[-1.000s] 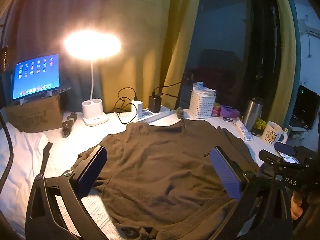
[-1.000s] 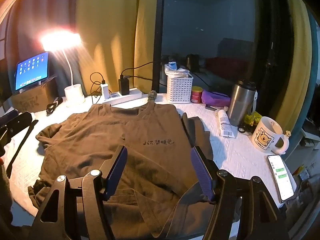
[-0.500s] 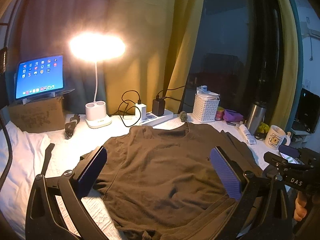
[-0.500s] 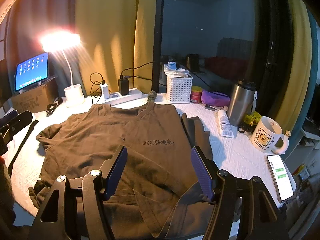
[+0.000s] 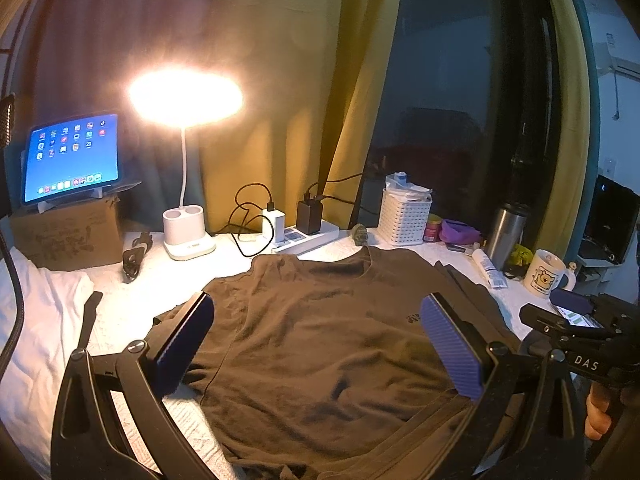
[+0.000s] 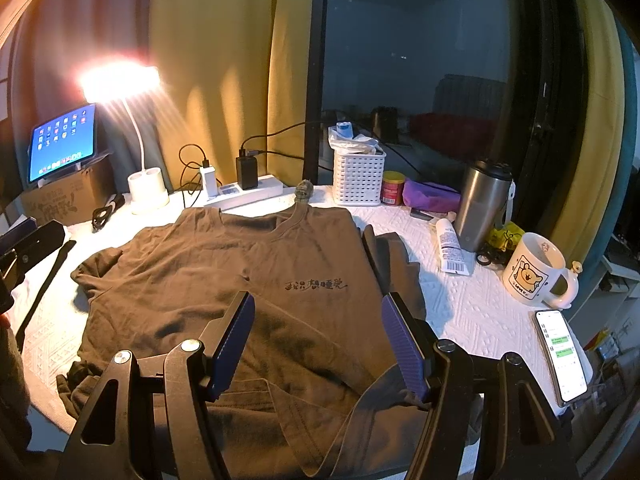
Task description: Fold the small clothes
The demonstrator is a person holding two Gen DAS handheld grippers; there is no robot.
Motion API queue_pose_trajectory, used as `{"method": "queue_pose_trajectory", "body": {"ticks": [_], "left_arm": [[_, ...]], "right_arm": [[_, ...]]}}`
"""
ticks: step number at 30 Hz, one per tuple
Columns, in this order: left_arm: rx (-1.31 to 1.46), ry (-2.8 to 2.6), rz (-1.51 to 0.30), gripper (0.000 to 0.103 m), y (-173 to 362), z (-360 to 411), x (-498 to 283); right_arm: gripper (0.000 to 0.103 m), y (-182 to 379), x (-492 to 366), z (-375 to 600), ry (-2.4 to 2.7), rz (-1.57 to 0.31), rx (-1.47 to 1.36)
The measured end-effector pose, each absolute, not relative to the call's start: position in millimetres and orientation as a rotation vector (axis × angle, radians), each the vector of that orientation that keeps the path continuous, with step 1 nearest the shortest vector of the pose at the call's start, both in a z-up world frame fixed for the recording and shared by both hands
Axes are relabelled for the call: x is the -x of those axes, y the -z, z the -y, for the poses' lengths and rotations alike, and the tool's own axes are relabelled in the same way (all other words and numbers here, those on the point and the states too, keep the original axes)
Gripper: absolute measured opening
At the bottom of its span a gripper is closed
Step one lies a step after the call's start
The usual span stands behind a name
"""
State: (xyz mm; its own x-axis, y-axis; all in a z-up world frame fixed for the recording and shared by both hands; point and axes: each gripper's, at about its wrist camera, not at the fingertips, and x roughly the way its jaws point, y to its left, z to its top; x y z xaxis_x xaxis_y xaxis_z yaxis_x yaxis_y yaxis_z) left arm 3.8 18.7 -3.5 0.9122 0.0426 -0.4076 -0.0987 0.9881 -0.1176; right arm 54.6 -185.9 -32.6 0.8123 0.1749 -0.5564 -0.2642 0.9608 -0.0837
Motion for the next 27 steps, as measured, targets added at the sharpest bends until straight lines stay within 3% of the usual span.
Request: {"method": "queue_pose_trajectory", "body": {"ticks": [27], "left_arm": [[0.124,-0.034,-0.431,0.102,2.7,-12.3,-5.0]], "right_arm": [[0.068,35.9,-55.1,182.2,-0.228,-0.586,0.183]]}}
